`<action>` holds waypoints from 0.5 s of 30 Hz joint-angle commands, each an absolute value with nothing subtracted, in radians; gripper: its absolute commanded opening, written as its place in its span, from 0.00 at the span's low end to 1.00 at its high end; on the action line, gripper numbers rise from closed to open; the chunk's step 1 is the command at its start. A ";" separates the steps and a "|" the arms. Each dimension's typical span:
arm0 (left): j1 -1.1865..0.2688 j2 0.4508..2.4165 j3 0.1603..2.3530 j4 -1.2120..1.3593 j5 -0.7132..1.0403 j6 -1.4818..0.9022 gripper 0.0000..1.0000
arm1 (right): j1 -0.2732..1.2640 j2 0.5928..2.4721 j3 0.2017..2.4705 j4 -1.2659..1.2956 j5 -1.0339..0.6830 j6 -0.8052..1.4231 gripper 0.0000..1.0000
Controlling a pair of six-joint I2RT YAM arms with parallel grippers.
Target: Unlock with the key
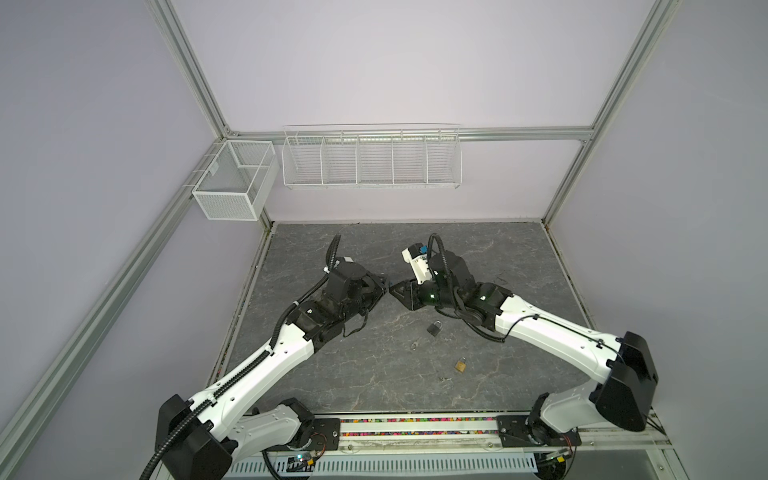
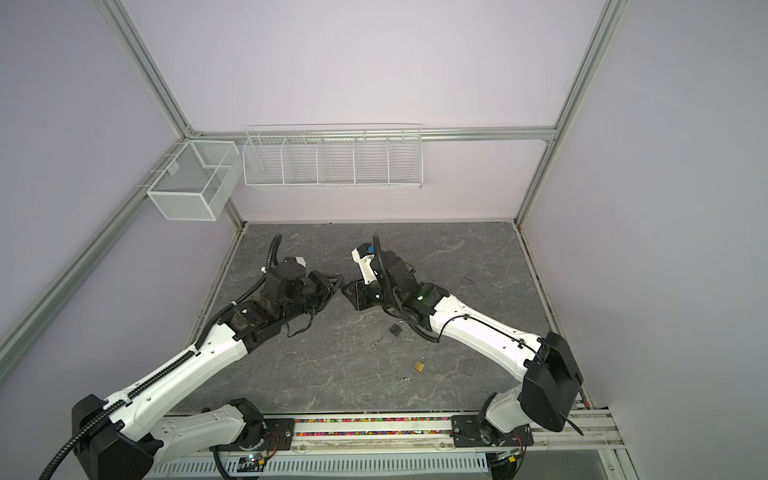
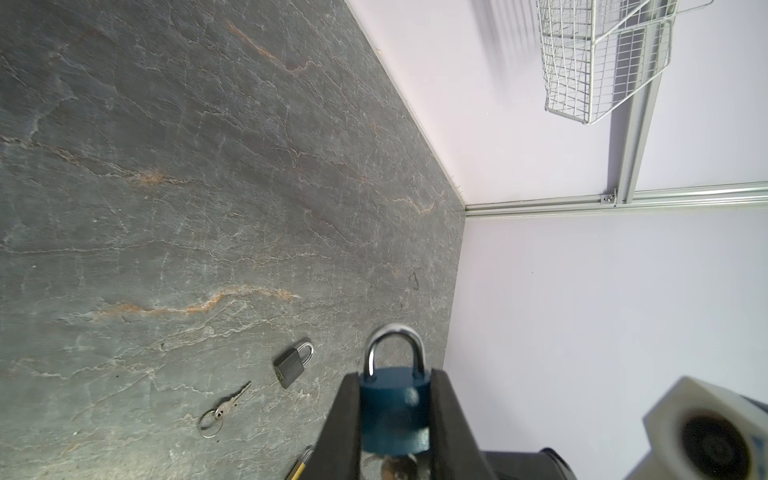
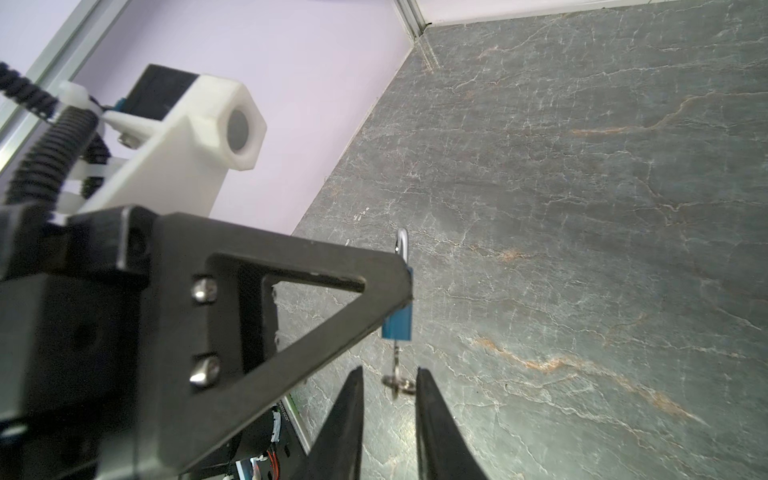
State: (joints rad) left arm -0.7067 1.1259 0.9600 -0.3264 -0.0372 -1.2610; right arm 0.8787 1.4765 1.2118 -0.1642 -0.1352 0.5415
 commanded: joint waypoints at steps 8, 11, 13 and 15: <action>-0.703 1.117 0.976 -0.310 -0.043 -1.272 0.00 | 0.887 1.509 1.254 -0.175 -0.110 0.520 0.16; -0.703 1.117 0.976 -0.304 -0.036 -1.272 0.00 | 0.887 1.515 1.256 -0.174 -0.113 0.523 0.16; -0.703 1.117 0.977 -0.302 -0.035 -1.272 0.00 | 0.887 1.516 1.259 -0.172 -0.113 0.523 0.15; -0.703 1.118 0.977 -0.299 -0.032 -1.273 0.00 | 0.887 1.523 1.263 -0.175 -0.114 0.525 0.13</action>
